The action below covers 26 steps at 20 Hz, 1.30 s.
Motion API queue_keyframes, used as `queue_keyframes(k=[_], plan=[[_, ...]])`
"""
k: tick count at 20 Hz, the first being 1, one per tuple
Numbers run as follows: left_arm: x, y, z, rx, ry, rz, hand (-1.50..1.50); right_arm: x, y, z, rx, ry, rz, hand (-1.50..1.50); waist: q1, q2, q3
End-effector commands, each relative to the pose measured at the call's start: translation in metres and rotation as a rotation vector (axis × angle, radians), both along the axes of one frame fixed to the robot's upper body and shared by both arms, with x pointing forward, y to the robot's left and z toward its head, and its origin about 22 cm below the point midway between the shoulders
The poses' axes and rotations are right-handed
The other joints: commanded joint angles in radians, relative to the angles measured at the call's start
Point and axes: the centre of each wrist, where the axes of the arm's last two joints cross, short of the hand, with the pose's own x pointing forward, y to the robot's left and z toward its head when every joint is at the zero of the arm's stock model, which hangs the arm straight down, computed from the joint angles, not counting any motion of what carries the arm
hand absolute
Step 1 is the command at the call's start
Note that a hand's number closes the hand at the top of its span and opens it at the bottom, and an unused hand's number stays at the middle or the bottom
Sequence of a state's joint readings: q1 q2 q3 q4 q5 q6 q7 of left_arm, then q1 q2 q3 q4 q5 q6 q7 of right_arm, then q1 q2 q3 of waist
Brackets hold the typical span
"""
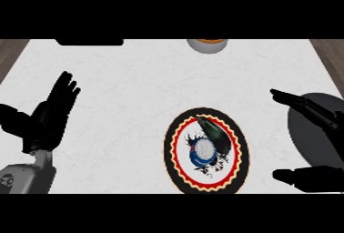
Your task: Pick the can from the plate and place it in the pan
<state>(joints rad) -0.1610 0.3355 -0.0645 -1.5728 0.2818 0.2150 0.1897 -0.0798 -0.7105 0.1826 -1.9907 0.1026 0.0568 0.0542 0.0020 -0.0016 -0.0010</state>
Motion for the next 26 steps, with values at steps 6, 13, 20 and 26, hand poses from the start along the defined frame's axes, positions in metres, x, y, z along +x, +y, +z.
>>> queue_keyframes(k=[6,13,20,26], plan=[[0.007,-0.005,-0.005,0.012,-0.015,-0.022,0.0,0.027,0.068,0.029,-0.385,0.077,0.024,-1.5,0.025,0.006,-0.001],[-0.005,0.001,-0.008,0.018,0.02,-0.044,0.0,0.028,0.091,0.015,-0.681,0.363,0.135,-1.5,0.024,0.001,-0.002],[-0.017,-0.01,-0.005,-0.007,-0.008,-0.008,0.0,0.02,0.135,0.018,-0.77,0.359,0.169,-1.5,0.006,0.0,0.0],[-0.006,0.005,-0.013,0.012,0.005,0.017,0.0,-0.014,0.155,0.016,-0.936,0.272,0.13,-1.5,-0.002,-0.001,0.0]])
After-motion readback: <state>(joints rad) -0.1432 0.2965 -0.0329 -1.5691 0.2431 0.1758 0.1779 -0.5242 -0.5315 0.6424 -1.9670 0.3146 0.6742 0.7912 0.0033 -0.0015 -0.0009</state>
